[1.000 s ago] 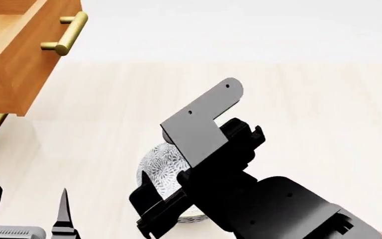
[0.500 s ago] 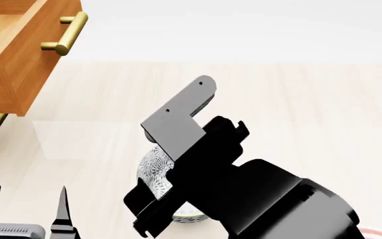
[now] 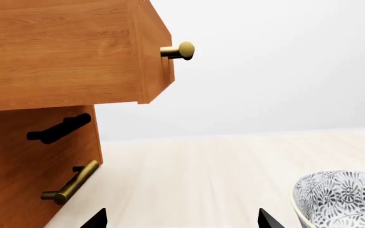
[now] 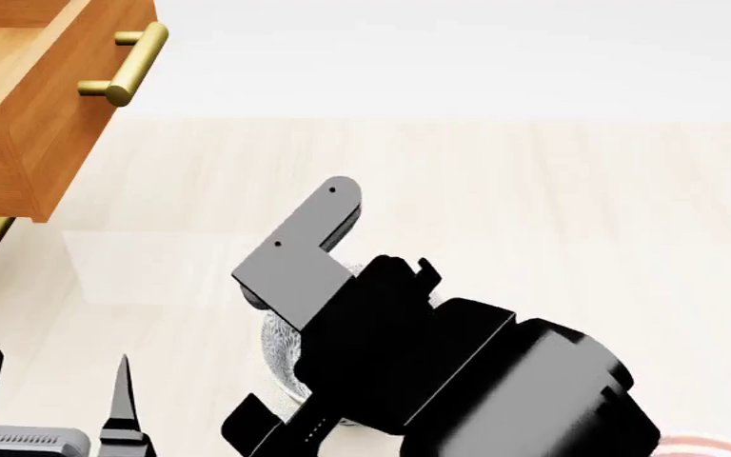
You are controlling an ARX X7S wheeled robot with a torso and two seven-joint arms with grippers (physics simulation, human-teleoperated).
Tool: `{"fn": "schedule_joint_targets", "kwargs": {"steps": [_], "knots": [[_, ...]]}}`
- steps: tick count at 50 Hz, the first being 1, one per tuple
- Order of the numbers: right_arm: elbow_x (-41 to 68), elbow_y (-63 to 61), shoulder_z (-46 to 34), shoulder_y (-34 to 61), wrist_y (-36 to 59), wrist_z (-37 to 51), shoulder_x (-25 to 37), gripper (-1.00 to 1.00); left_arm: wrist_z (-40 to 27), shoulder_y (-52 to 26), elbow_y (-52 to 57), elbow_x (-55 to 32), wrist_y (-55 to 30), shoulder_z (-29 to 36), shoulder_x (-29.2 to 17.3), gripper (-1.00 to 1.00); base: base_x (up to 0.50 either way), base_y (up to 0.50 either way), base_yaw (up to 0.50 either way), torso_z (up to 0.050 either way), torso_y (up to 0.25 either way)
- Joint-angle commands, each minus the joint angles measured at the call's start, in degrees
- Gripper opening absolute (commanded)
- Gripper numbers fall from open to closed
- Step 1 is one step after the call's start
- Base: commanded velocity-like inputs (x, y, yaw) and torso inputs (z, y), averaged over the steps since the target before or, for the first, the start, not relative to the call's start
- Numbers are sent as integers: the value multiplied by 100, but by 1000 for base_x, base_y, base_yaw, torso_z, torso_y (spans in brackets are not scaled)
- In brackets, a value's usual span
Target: Put the bowl on the plate.
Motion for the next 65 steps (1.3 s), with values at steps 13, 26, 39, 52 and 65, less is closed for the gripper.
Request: {"fn": "schedule_joint_targets", "kwargs": {"steps": [13, 26, 39, 52, 65], "knots": [[27, 973, -684, 844, -165, -638, 36, 100, -84, 4, 165, -31, -112, 57, -75, 100, 0, 0, 0, 0, 0], [-120, 1560, -1186, 1119, -609, -973, -160, 100, -116, 36, 103, -22, 10, 89, -91, 100, 0, 0, 0, 0, 0], [-256, 2052, -1670, 1178, -813, -1188, -298, 100, -142, 19, 34, -5, 71, 149, -94, 100, 0, 0, 0, 0, 0], [-466, 2765, -2153, 1404, -1145, -1511, -470, 100, -179, 48, 12, -8, 136, 180, -108, 100, 0, 0, 0, 0, 0], [-576, 3093, -2387, 1486, -1390, -1644, -639, 100, -215, 37, 57, -13, 91, 216, -139, 100, 0, 0, 0, 0, 0]]}}
